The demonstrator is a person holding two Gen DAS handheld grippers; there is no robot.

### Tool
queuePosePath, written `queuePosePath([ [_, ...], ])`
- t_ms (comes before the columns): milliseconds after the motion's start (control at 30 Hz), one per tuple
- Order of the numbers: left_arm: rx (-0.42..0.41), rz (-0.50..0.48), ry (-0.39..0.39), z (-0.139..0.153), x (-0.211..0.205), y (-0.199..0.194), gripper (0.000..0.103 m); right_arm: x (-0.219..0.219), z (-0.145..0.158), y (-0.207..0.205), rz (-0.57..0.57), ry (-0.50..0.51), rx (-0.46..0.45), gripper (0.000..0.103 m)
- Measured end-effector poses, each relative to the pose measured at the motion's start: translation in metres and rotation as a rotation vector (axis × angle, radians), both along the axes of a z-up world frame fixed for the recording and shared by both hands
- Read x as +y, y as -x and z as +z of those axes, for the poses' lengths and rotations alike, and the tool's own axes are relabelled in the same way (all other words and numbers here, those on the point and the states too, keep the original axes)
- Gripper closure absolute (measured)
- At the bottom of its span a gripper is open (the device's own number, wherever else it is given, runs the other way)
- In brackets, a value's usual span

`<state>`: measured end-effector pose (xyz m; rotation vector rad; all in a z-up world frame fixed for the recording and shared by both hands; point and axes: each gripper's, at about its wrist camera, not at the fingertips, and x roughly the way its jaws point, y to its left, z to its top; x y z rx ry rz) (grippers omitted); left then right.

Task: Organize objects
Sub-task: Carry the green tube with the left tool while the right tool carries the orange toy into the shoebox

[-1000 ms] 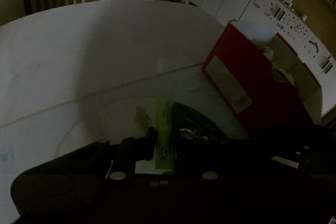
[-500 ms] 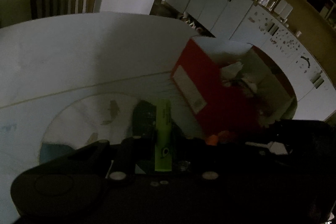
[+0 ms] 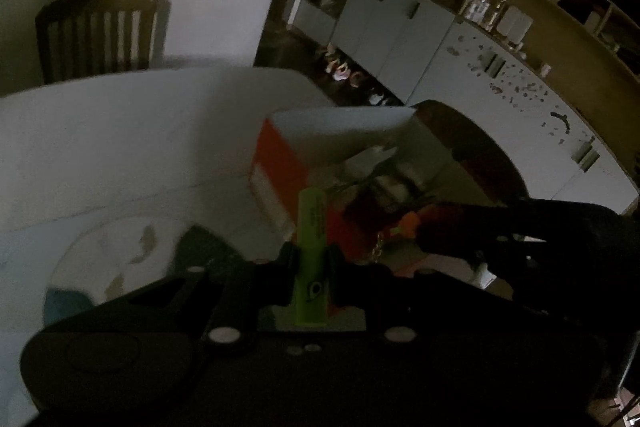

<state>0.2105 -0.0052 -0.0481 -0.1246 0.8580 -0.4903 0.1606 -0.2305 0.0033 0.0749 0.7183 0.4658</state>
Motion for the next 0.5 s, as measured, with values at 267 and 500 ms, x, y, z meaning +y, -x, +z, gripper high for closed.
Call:
queuePosePath([
  [267,-0.019,-0.036,-0.030,0.010,-0.058,-0.013,0.089,-0.055,0.018,-0.001,-0.041,0.013,-0.064,0.072],
  [500,0.000,-0.058,-0.097,-0.002,-0.103,-0.029,0.089,-0.102,0.021,-0.017,-0.099,0.045,-0.096,0.072],
])
